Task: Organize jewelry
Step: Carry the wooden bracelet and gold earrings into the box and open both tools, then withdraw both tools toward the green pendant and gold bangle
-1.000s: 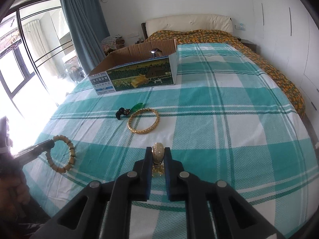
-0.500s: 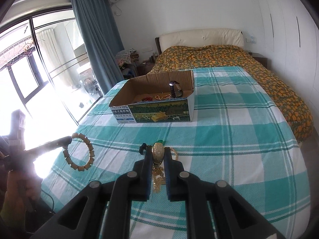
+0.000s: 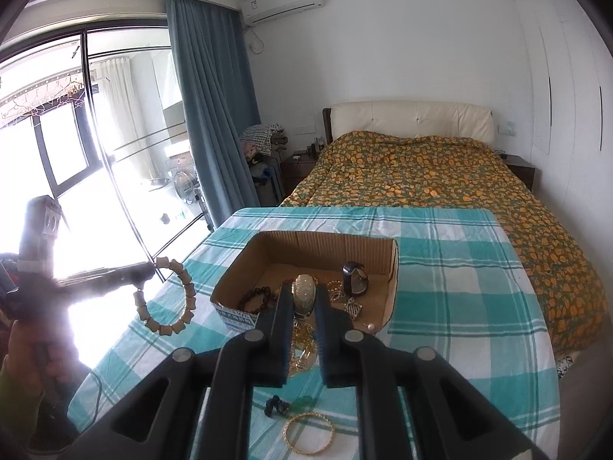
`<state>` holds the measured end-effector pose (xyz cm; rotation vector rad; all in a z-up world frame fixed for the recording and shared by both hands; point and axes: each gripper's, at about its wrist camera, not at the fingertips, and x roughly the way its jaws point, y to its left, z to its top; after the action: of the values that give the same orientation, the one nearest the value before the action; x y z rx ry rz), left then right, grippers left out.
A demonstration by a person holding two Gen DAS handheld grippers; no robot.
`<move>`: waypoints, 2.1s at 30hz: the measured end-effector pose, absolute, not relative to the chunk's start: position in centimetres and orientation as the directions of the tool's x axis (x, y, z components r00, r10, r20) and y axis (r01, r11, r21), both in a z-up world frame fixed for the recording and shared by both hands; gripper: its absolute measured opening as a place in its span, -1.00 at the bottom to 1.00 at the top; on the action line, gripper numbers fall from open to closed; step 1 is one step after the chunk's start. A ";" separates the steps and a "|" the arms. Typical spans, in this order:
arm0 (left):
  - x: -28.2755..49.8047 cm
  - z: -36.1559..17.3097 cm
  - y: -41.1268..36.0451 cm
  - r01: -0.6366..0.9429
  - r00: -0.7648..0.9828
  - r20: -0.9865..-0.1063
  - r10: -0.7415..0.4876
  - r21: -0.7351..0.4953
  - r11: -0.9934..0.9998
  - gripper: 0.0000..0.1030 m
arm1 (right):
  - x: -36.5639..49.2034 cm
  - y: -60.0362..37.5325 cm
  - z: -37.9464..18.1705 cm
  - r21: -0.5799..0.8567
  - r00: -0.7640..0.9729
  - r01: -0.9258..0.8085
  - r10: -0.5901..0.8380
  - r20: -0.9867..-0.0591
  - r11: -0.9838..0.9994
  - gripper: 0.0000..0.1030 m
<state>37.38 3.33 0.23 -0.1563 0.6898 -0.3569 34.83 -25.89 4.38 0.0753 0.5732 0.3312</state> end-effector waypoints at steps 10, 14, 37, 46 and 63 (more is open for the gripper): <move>46.9 -2.8 0.9 0.248 0.698 -0.644 -0.315 -0.195 0.949 -0.77 | 46.0 -26.1 -0.3 0.101 0.741 -0.246 0.254 -0.622 0.964 -0.79; 49.9 -4.7 -0.1 0.244 0.681 -0.671 -0.294 -0.172 0.955 -0.77 | 49.0 -26.4 -3.1 0.071 0.710 -0.237 0.223 -0.669 0.969 -0.78; 33.7 -9.6 2.6 0.203 0.655 -0.727 -0.204 -0.091 0.975 0.79 | 32.8 -28.1 -6.3 -0.011 0.779 -0.136 0.101 -0.619 0.991 0.41; 27.8 -16.5 -0.6 0.176 0.621 -0.769 -0.150 -0.050 0.983 0.79 | 25.3 -29.0 -14.7 -0.024 0.681 -0.015 -0.008 -0.732 1.000 0.42; 29.8 -19.6 -1.9 0.157 0.582 -0.808 -0.086 0.007 0.988 0.99 | 26.0 -30.6 -17.8 -0.041 0.619 0.044 -0.059 -0.783 0.998 0.49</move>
<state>29.78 -1.90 -19.56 0.0807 0.9390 -0.1421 25.96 -30.59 -17.84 -0.0184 0.9016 -0.0591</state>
